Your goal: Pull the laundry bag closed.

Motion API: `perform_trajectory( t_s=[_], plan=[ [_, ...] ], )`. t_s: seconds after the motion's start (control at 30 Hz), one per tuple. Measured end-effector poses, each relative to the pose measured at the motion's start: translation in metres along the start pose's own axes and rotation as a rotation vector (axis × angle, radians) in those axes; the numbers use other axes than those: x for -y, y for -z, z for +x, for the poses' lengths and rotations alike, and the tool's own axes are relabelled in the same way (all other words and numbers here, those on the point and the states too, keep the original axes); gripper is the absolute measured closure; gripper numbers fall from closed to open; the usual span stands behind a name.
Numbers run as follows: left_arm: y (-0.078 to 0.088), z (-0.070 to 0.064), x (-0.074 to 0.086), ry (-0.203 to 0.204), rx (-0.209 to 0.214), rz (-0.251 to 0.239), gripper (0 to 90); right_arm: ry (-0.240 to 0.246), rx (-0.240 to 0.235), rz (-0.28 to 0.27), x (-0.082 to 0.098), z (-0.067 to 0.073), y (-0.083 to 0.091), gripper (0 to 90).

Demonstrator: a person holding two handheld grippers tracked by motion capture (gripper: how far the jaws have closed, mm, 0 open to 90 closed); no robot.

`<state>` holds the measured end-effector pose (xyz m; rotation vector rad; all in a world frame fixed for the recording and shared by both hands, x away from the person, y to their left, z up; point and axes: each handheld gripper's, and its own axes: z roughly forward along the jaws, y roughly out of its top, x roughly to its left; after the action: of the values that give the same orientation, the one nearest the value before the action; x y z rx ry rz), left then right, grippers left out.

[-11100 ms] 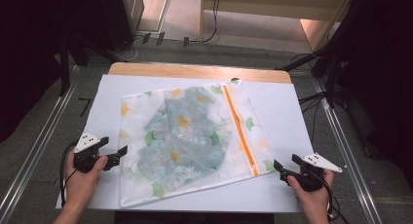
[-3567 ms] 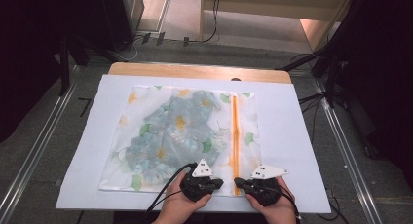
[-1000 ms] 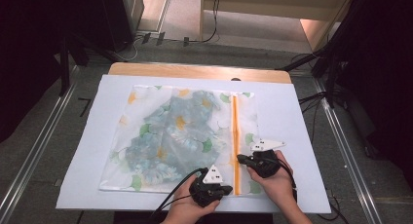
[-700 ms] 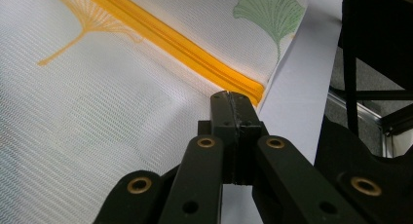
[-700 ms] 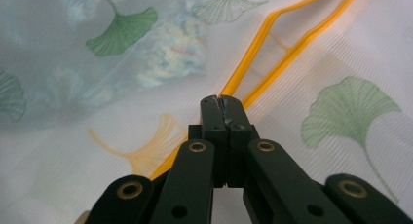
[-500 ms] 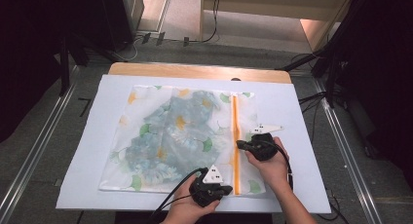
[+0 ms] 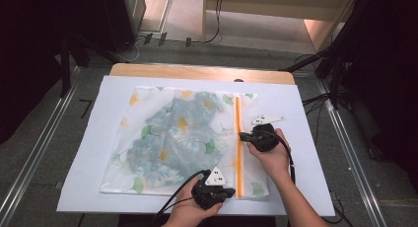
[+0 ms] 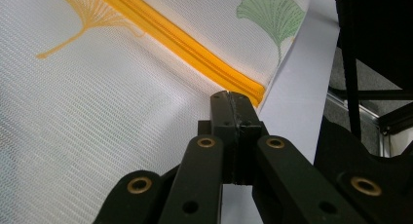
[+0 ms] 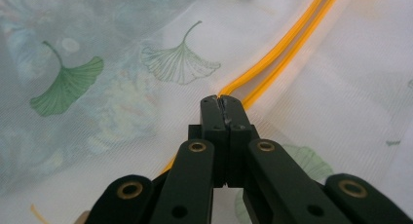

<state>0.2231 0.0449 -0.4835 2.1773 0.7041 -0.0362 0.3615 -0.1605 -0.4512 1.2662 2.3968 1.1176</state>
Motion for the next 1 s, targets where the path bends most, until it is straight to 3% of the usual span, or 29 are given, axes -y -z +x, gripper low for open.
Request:
perform_trajectory(
  t_s=[1.0],
  plan=[
    [0.000, -0.001, 0.000, 0.001, -0.005, 0.001, 90.0, -0.024, 0.061, 0.032, -0.033, -0.021, -0.024, 90.0]
  ],
)
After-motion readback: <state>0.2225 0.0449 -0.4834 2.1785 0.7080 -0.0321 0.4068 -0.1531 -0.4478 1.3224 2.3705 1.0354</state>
